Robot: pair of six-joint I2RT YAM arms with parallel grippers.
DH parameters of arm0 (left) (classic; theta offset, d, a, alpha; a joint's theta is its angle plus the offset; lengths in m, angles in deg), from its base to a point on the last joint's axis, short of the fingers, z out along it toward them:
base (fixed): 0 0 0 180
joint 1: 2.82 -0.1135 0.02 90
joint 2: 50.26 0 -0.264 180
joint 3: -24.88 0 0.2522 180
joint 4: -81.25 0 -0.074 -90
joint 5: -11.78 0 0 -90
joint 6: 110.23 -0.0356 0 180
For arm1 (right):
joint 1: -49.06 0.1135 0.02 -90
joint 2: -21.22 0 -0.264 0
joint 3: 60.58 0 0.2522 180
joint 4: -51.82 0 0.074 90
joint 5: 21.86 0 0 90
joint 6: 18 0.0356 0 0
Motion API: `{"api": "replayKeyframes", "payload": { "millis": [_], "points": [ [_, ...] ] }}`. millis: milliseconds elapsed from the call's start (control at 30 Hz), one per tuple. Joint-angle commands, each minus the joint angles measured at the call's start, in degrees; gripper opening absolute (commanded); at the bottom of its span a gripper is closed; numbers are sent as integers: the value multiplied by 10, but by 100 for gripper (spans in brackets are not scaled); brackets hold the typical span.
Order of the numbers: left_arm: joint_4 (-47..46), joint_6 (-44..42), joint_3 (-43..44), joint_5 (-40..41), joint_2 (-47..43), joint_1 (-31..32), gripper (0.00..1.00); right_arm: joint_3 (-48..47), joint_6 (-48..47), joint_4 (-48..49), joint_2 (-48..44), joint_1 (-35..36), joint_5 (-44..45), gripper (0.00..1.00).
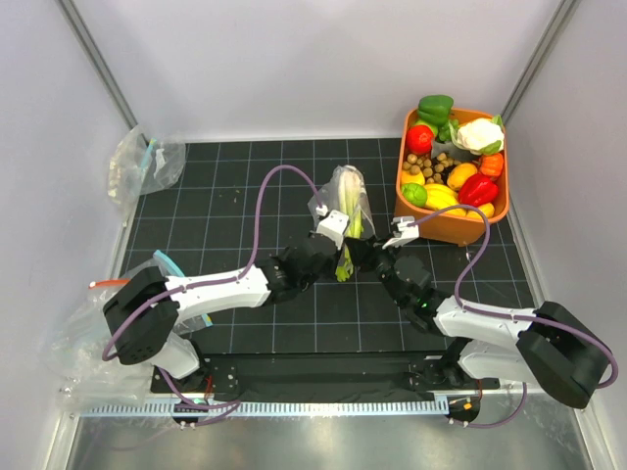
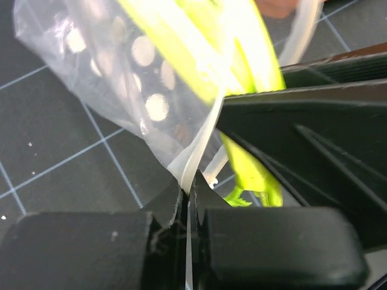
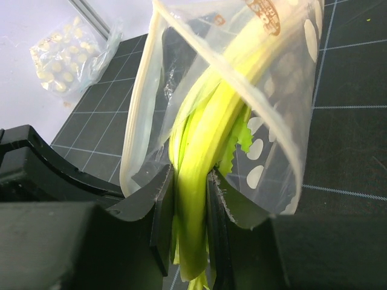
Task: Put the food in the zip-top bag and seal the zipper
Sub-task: Adjust the fake vegetable in the zipper food storage bag.
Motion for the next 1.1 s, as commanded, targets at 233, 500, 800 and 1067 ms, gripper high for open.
{"api": "replayKeyframes", "payload": {
  "millis": [233, 500, 800, 1067],
  "points": [
    [45, 61, 53, -80, -8, 8, 0, 15, -42, 93, -51, 2, 22, 1],
    [86, 69, 65, -83, -7, 9, 0, 33, -109, 106, -92, 1, 29, 1],
    [133, 73, 89, -167, -10, 10, 0, 49, -149, 141, -94, 1, 21, 1],
    [172, 77, 107, -166, -3, 13, 0, 55, -182, 139, -122, 1, 25, 1]
  ]
}}
